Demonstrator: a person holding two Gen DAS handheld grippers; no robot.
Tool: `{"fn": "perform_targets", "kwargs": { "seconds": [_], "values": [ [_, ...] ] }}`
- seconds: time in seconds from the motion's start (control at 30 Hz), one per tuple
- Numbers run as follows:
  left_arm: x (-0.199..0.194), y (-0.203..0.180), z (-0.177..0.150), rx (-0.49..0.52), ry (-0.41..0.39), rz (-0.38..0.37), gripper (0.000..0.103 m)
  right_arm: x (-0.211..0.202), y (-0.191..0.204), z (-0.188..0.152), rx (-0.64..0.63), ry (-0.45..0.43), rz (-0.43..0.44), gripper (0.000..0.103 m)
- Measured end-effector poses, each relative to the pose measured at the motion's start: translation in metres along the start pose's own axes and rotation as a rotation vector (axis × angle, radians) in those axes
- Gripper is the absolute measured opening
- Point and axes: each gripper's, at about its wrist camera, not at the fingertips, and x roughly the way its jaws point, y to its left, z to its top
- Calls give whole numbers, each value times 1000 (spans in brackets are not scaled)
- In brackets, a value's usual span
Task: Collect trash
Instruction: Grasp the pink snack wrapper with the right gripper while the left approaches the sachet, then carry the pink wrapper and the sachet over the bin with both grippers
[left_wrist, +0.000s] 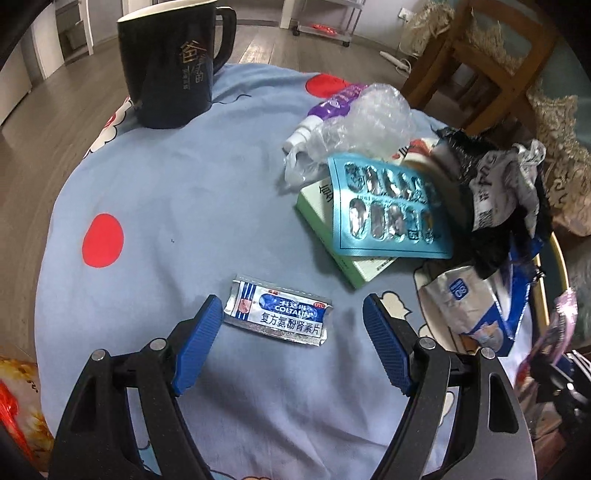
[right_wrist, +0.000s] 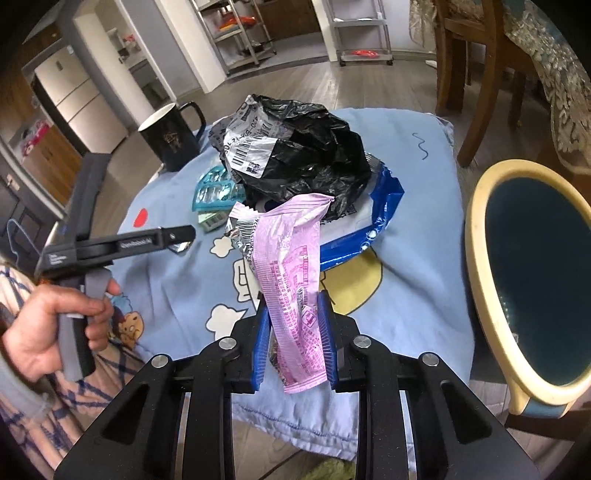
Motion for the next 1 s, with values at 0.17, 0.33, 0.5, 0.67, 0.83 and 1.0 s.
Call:
{"fn": "perform_targets", "kwargs": {
  "seconds": [0.17,0.33,0.5,0.67,0.83,1.0],
  "values": [
    [4,-7,0,44,0,30,75,-10,-1,0,10,-23,10,25],
    [4,-15,-2,112,-2,88,60,-22,-7,2,47,-60,33,25],
    [-5,-9,0,40,-2,30,60,-30,-11,4,70,-84,38,25],
    [-32,-8,5,1,-69,-58,60,-42,-16,3,88,-119,29,25],
    [-69,-23,12,34,-158,-137,60,-58,-28,3,120,-162,13,25],
    [-103,-48,18,85,-223,-209,60,-78,-46,2,159,-211,-21,25]
  ]
}}
